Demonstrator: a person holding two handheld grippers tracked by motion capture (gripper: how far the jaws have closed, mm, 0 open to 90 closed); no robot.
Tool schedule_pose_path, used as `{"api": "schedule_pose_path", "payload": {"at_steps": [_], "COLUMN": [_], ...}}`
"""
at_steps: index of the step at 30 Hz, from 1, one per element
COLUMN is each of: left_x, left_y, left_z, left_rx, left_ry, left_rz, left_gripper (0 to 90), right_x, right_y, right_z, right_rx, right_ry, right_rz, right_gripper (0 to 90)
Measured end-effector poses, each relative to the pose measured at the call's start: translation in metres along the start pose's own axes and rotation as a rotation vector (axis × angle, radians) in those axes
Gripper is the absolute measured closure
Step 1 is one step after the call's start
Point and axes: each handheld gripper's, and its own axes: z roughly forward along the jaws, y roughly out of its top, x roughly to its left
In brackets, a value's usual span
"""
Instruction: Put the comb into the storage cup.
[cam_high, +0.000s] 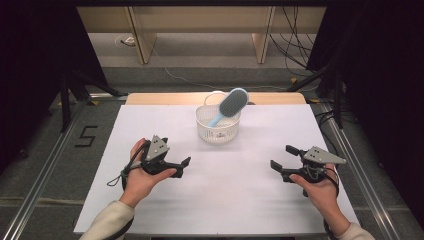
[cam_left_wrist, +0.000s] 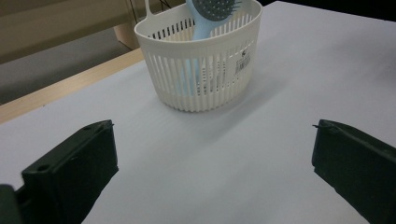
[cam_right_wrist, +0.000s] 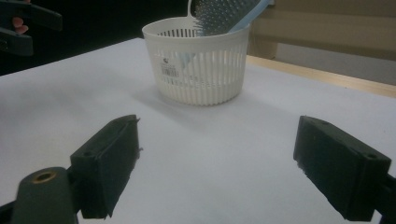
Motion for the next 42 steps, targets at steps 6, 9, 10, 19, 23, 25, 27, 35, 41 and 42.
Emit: {"api": "schedule_pose_path", "payload": {"at_steps": [6,9,10,19,23,25,27,35,41,42], "left_x": [-0.001,-0.002,-0.003,-0.004,-0.005,-0.006,-0.008,-0.008,-0.006,-0.006], "left_y": [-0.010,-0.012,-0.014,-0.024,-0.028,-0.030,-0.032,-0.035,-0.036,-0.036], "left_z": [-0.005,-0.007,-0.007,-0.011,-0.013,-0.014,-0.015,-0.013,-0.013,-0.012], "left_rx": [0.009,0.014,0.016,0.039,0.055,0.061,0.065,0.083,0.085,0.086], "left_ry": [0.010,0.018,0.022,0.033,0.038,0.036,0.034,0.041,0.048,0.048], "left_rz": [0.001,0.002,0.001,0.015,0.015,0.012,0.012,0.022,0.013,0.013], "left_gripper": [0.0,0.0,0.0,0.0,0.0,0.0,0.0,0.0,0.0,0.0], "right_x": [0.000,0.001,0.001,0.000,0.000,0.000,0.000,0.000,0.000,0.000], "right_y": [0.000,0.000,0.000,-0.001,-0.001,-0.001,-0.002,-0.002,-0.002,-0.002], "right_z": [0.000,0.000,0.000,0.001,0.001,0.001,0.002,0.003,0.003,0.003], "right_rx": [0.003,0.004,0.004,0.006,0.006,0.004,0.003,0.005,0.006,0.006], "right_ry": [0.002,0.002,0.001,0.002,0.003,0.005,0.006,0.003,0.002,0.003], "right_rz": [-0.001,0.002,0.002,0.003,0.004,0.005,0.008,0.006,0.008,0.009], "right_gripper": [15.4,15.4,15.4,15.4,15.4,15.4,15.4,15.4,15.4,15.4]}}
